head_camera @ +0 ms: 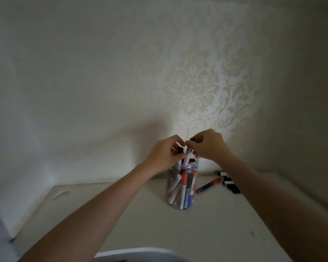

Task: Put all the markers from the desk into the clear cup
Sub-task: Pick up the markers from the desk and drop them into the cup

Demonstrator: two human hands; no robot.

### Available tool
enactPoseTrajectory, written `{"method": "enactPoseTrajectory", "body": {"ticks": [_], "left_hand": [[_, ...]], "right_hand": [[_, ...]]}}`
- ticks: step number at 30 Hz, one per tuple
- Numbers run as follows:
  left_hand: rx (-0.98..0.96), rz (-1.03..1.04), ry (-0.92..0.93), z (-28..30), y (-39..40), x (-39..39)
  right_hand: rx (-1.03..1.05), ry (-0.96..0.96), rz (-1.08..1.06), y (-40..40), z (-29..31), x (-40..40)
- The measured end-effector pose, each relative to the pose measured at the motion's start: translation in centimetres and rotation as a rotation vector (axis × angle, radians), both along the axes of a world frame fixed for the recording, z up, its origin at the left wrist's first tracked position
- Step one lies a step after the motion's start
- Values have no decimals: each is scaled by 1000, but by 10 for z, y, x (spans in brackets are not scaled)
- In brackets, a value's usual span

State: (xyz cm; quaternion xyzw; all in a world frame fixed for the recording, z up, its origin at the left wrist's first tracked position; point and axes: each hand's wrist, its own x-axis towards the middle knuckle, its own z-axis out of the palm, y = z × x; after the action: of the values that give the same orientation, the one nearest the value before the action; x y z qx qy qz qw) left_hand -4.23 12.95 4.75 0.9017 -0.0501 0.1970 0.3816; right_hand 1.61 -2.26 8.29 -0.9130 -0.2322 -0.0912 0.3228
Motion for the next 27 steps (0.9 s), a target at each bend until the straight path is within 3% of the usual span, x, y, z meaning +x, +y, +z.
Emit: {"method": "enactPoseTrajectory", "body": {"ticks": [6,9,12,15,18,20,22,24,27], "left_hand": [[23,95,-87,-4,13,5],[174,208,-87,-4,13,11],[418,296,100,-5,12,15],[432,310,249,-10,13,9],[315,303,-2,-12,7,-4],[203,184,-222,-8,-14,-12],[145,-4,-291,-8,-46,-15],[140,-153,-194,-19,-74,-4],[277,-214,119,-54,-106,23]], "right_hand": [[38,-84,9,-18,-5,-1],[-25,-122,9,-8,-19,-6],[-158,-180,14,-2,-35,-8],[-326,-153,16,-9,-41,-13],[-168,-272,-38,-40,-40,-16],[35,-226,-121,-80,-47,-6],[-29,-120,-232,-127,-66,-1],[-205,37,-377,-172,-95,1],[-392,326,-571,-233,-137,-17]]}}
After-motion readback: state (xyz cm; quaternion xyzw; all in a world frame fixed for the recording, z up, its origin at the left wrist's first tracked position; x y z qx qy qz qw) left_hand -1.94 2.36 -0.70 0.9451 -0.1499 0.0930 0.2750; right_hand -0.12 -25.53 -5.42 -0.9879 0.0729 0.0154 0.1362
